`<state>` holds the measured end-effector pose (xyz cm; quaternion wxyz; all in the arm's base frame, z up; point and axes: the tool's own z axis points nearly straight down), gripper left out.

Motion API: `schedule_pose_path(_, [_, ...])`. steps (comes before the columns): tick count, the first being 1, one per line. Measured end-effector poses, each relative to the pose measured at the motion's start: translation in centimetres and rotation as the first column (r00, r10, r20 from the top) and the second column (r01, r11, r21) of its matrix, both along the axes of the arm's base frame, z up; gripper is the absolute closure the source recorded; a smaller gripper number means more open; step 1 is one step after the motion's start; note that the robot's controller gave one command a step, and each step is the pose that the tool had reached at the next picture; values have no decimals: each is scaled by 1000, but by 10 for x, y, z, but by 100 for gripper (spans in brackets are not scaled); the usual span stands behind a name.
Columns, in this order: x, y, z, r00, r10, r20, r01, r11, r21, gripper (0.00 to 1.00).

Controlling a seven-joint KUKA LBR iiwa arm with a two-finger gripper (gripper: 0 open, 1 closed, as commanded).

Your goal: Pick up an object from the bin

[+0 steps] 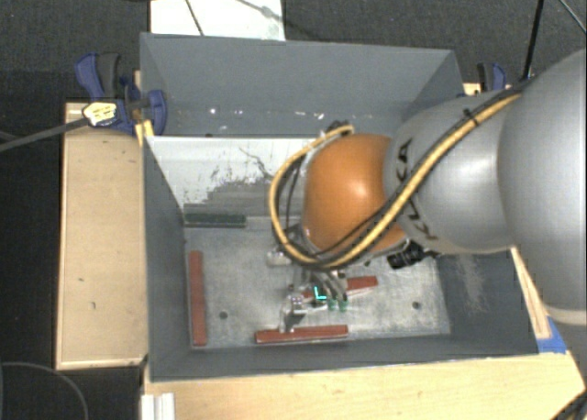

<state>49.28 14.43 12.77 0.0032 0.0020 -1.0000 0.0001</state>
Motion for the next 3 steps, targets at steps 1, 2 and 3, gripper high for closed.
schedule_pose_path(1, [1, 0, 2, 1000, -1, 3, 1, 1000, 1, 0])
schedule_pose_path(2, [-6, -5, -3, 995, 100, 9, -100, 995, 1, 0])
schedule_pose_path(3, [-9, -31, -52, 999, 43, -4, -43, 999, 2, 100])
